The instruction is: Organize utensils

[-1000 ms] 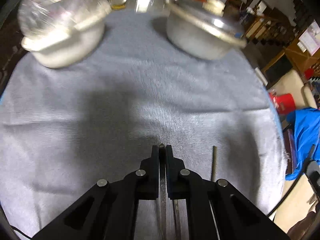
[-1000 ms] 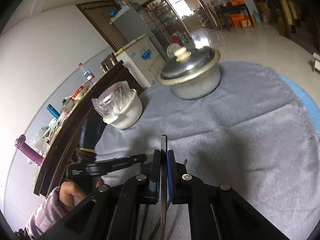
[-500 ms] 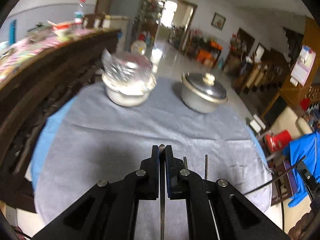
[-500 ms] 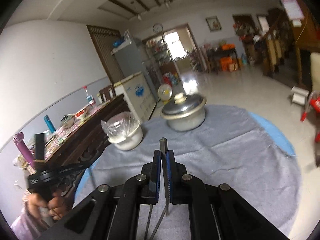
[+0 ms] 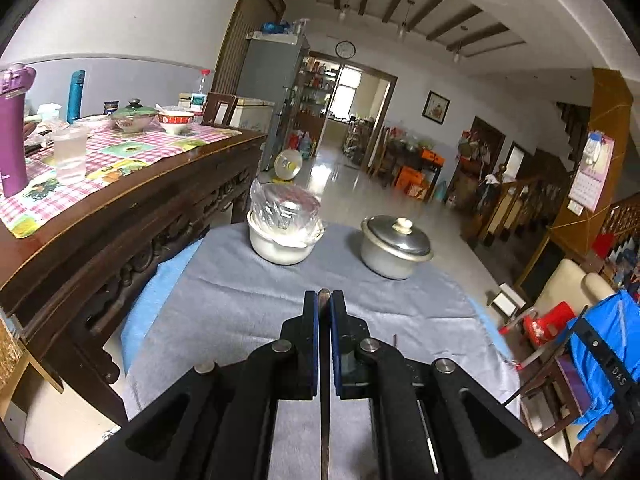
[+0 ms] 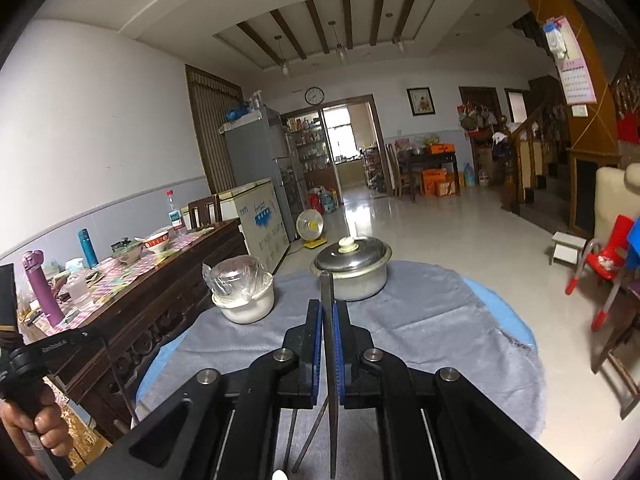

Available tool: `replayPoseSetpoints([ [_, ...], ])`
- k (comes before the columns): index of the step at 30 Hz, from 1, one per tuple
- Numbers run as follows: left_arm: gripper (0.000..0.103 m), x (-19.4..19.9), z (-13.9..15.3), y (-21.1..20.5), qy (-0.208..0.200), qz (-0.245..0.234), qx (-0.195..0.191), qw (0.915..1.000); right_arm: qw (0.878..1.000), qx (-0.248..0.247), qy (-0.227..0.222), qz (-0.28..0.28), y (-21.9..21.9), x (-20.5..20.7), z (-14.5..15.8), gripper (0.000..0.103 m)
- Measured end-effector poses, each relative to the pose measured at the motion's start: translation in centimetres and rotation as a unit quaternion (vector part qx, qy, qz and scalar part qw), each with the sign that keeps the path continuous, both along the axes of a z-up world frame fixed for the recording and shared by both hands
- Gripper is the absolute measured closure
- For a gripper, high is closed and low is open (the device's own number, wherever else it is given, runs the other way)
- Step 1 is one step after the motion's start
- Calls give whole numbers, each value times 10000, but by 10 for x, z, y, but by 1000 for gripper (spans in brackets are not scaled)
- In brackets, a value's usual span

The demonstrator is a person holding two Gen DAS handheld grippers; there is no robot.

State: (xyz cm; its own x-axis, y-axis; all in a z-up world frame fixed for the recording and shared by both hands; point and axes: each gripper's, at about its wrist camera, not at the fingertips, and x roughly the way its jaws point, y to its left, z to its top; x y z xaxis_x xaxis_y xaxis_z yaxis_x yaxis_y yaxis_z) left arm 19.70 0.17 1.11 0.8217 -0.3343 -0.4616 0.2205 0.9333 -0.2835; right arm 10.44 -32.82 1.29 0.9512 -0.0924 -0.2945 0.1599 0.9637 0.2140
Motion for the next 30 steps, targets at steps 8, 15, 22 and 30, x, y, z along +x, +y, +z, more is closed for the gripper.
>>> replayPoseSetpoints([
  [8, 97, -47, 37, 3, -473, -227, -202, 9984, 9998, -40, -201, 14, 7, -36, 19, 97],
  [15, 97, -80, 69, 0, -927, -403, -475, 9937, 9987, -136, -475, 110, 21, -62, 44, 97],
  [22, 97, -89, 80, -18, -1303, -214, -584, 9895, 9974, -175, -608, 358, 40, -76, 56, 97],
  [30, 97, -79, 50, -52, -1332, 17, -455, 9900, 9974, -232, -406, 550, 63, -65, 43, 97],
])
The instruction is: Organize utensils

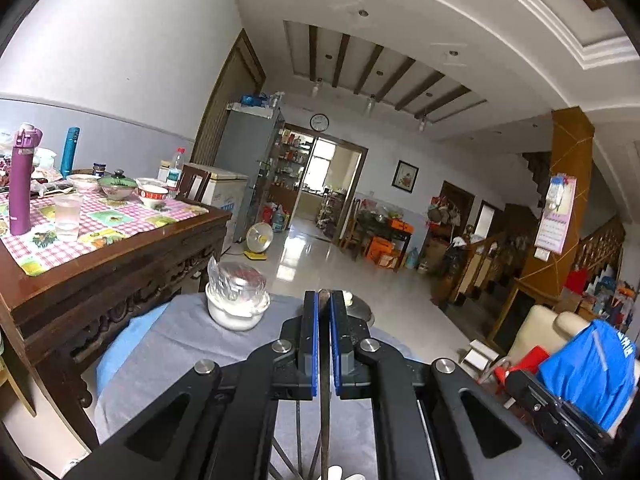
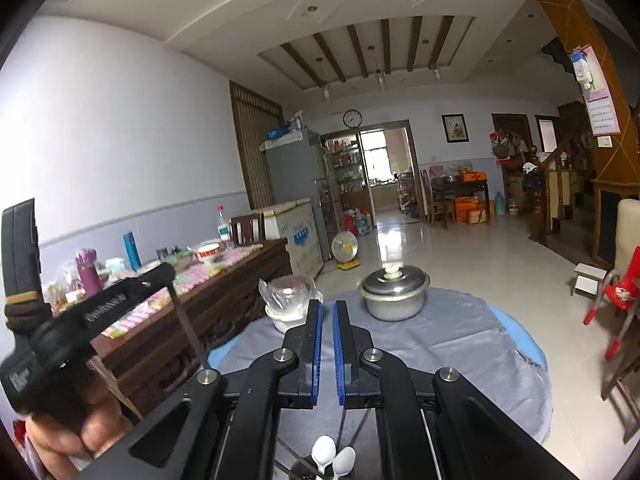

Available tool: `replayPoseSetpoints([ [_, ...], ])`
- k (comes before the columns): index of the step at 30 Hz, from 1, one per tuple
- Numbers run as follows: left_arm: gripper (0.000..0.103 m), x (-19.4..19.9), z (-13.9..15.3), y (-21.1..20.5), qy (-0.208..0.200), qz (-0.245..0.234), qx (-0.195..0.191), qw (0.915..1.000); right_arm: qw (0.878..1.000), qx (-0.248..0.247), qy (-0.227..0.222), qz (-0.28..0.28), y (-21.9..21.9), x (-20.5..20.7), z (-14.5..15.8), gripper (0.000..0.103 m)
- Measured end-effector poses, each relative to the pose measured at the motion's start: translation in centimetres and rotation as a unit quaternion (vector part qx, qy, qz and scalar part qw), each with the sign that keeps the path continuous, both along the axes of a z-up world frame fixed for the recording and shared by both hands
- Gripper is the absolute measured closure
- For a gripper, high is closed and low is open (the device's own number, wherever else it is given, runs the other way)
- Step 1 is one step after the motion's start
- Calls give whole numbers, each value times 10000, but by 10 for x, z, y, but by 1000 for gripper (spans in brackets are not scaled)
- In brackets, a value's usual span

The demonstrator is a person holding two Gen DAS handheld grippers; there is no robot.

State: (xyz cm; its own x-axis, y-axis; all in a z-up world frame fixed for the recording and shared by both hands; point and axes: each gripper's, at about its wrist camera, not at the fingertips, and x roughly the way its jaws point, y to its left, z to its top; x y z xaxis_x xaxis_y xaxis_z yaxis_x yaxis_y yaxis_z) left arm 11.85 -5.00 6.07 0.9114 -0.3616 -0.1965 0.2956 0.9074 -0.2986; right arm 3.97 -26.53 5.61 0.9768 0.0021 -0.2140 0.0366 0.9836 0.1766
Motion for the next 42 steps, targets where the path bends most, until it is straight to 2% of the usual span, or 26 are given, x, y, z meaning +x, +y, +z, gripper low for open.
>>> replayPoseSetpoints([
  [3, 97, 6, -14, -5, 202, -72, 74, 9997, 9998, 104, 178, -81, -16, 8, -11, 97],
  [6, 97, 7, -17, -5, 223, -99, 81, 9997, 9963, 473, 664, -286, -51, 25, -31, 95],
  [9, 97, 10, -14, -6, 164, -132, 61, 9998, 9866, 858, 1382, -98, -80, 55, -61, 92],
  [10, 97, 11, -13, -7, 119, -160, 61, 9998, 9821, 949, 1626, -15, -86, 68, -73, 81],
  [12, 97, 11, -12, -10, 65, -194, 65, 9998, 9722, 1110, 2061, 97, -98, 94, -97, 40],
  [13, 97, 13, -13, -12, 69, -238, 58, 9997, 9666, 1186, 2264, 167, -104, 109, -111, 37],
  [16, 97, 19, -18, -16, 135, -319, 64, 9994, 9547, 1000, 2800, -129, -124, 155, -152, 40],
  [19, 97, 26, -24, -19, 238, -375, 99, 9990, 9347, 1130, 3356, -289, -150, 198, -189, 66],
  [24, 97, 30, -29, -21, 380, -402, 89, 9984, 9071, 1210, 4009, -415, -174, 265, -239, 66],
  [27, 97, 29, -29, -22, 379, -378, 107, 9985, 8989, 1162, 4204, -425, -171, 285, -257, 66],
  [31, 97, 26, -31, -23, 390, -378, 115, 9985, 8800, 1038, 4604, -538, -164, 298, -277, 65],
  [33, 97, 24, -31, -21, 426, -371, 72, 9984, 8832, 760, 4583, -645, -156, 297, -274, 72],
  [34, 97, 23, -32, -20, 459, -371, 42, 9982, 8848, 681, 4560, -677, -153, 296, -275, 81],
  [35, 97, 23, -32, -19, 478, -359, 27, 9982, 8845, 629, 4573, -681, -152, 296, -275, 95],
  [39, 97, 18, -35, -13, 520, -272, -42, 9983, 8917, 625, 4427, -706, -150, 285, -274, 97],
  [42, 97, 14, -37, -11, 520, -183, -42, 9985, 9132, 583, 3959, -765, -148, 255, -253, 97],
])
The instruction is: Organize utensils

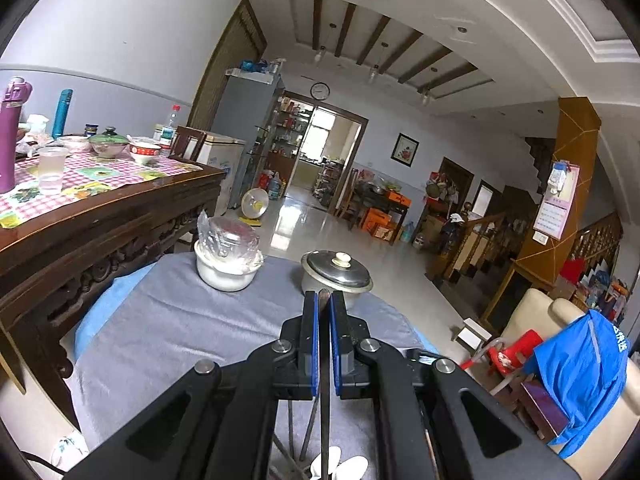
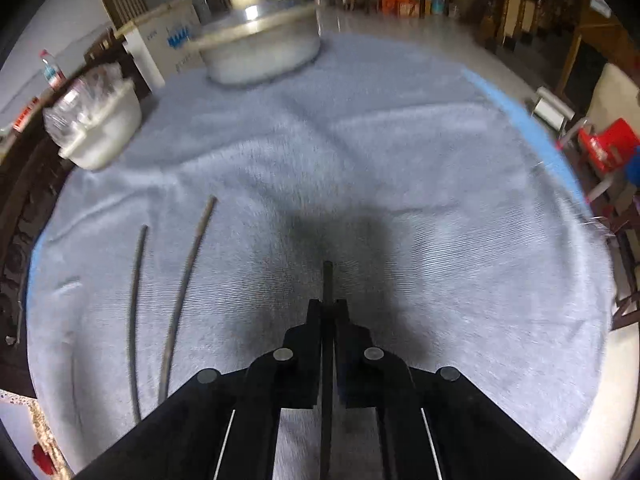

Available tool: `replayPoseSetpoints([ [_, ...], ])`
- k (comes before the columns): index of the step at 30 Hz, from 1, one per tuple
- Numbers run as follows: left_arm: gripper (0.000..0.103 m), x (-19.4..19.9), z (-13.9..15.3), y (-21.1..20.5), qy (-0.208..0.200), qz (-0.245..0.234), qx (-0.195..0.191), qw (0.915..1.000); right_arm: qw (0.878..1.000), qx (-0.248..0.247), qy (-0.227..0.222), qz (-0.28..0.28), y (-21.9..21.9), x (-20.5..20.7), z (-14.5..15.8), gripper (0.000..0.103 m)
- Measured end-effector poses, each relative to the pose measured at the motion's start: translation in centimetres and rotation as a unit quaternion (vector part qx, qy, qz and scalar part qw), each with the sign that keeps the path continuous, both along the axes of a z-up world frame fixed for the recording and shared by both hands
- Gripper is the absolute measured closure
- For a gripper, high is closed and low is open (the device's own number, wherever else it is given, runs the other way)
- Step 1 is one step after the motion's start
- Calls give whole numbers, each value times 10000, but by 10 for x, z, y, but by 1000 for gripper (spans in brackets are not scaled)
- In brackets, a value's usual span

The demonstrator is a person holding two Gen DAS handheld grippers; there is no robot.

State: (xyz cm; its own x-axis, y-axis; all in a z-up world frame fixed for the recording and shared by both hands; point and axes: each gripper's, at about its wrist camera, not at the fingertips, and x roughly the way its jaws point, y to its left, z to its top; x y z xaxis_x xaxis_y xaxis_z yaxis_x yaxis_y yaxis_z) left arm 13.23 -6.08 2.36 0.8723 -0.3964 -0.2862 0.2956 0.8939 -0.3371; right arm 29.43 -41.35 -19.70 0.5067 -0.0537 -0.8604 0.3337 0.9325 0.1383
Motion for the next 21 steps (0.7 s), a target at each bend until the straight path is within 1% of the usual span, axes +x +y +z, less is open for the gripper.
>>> replayPoseSetpoints([
  [1, 97, -2, 0, 0, -1, 18, 0, 10000, 9998, -28, -176, 8, 1, -9, 9, 97],
  [3, 97, -4, 0, -1, -41, 67, 0, 10000, 9977, -42, -683, -4, 3, -36, 33, 97],
  [5, 97, -8, 0, -2, -109, 143, 24, 9998, 9932, 3, -1165, -33, 3, -59, 56, 97],
  [7, 97, -13, 0, -2, -153, 189, 19, 9997, 9855, 11, -1693, -78, 5, -83, 79, 97],
  [8, 97, -15, 1, -3, -172, 211, 22, 9996, 9803, -5, -1970, -116, 7, -100, 91, 97],
  [11, 97, -23, 1, -2, -206, 291, 10, 9994, 9678, -28, -2511, -195, 18, -133, 114, 97],
  [13, 97, -28, 3, -2, -220, 326, -22, 9992, 9569, -189, -2886, -268, 27, -156, 131, 97],
  [17, 97, -34, 8, 0, -283, 434, -30, 9987, 9352, -371, -3507, -326, 40, -182, 166, 97],
  [18, 97, -35, 9, 0, -302, 462, -38, 9985, 9312, -386, -3608, -330, 43, -188, 174, 97],
  [19, 97, -36, 9, 1, -326, 494, -44, 9982, 9240, -406, -3788, -344, 46, -194, 185, 97],
  [21, 97, -38, 9, 1, -363, 548, -47, 9978, 9135, -403, -4036, -320, 52, -203, 203, 97],
])
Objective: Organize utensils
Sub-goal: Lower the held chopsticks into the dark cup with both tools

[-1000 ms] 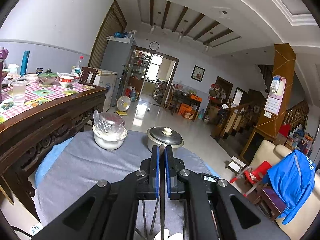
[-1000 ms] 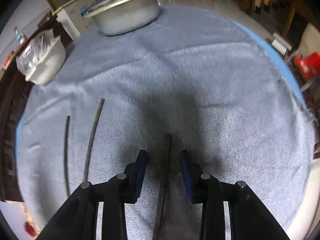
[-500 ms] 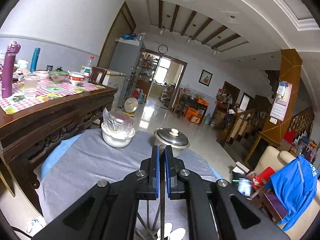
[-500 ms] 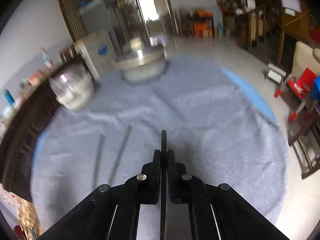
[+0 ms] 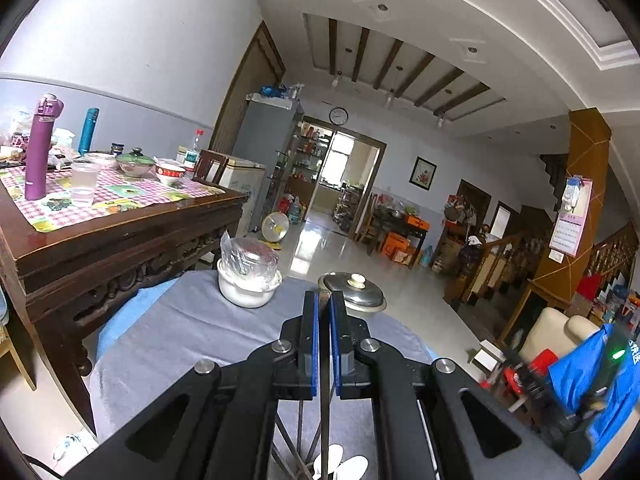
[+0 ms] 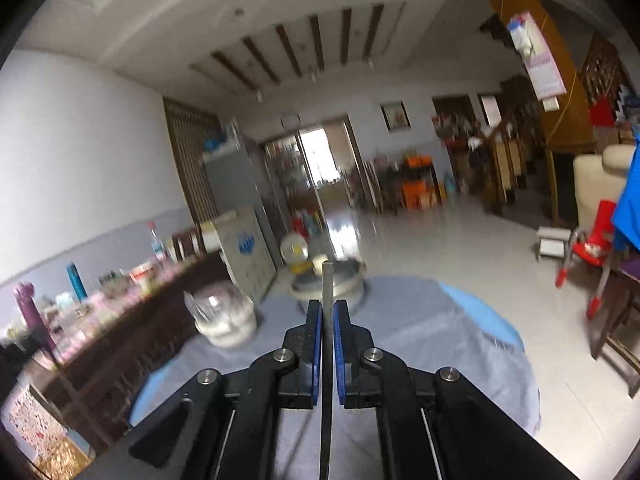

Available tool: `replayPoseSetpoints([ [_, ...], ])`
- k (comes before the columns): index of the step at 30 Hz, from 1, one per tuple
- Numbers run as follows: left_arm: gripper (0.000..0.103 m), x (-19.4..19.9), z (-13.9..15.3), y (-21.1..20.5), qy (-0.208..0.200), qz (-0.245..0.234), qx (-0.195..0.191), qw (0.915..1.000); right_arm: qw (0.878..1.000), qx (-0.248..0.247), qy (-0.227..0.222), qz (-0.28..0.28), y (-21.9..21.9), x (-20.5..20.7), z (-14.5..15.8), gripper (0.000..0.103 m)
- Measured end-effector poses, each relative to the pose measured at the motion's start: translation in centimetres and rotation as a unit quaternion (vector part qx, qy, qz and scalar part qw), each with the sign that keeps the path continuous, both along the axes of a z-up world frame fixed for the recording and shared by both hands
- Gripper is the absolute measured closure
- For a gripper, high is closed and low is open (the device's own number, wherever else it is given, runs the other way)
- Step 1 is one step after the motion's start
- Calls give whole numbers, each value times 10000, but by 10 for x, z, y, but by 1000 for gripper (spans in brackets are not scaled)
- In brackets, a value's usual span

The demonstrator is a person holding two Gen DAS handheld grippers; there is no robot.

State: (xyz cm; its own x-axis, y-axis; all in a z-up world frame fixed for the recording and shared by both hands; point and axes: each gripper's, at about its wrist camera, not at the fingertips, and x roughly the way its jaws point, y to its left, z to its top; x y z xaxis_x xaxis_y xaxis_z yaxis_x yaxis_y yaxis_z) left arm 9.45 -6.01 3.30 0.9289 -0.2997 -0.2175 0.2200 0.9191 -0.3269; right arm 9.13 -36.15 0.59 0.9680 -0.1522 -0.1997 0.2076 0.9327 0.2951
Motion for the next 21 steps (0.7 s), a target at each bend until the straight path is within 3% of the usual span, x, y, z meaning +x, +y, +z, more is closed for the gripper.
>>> replayPoseSetpoints([
  [6, 97, 2, -4, -2, 47, 42, -19, 10000, 9975, -80, -675, 172, 25, -20, 47, 97],
  [9, 97, 3, -8, -3, 77, 69, -9, 9999, 9961, -115, -856, 192, 40, -22, 54, 97],
  [21, 97, 10, -23, -4, 134, 138, 29, 9998, 9973, -512, -268, 447, 91, 29, -1, 97],
])
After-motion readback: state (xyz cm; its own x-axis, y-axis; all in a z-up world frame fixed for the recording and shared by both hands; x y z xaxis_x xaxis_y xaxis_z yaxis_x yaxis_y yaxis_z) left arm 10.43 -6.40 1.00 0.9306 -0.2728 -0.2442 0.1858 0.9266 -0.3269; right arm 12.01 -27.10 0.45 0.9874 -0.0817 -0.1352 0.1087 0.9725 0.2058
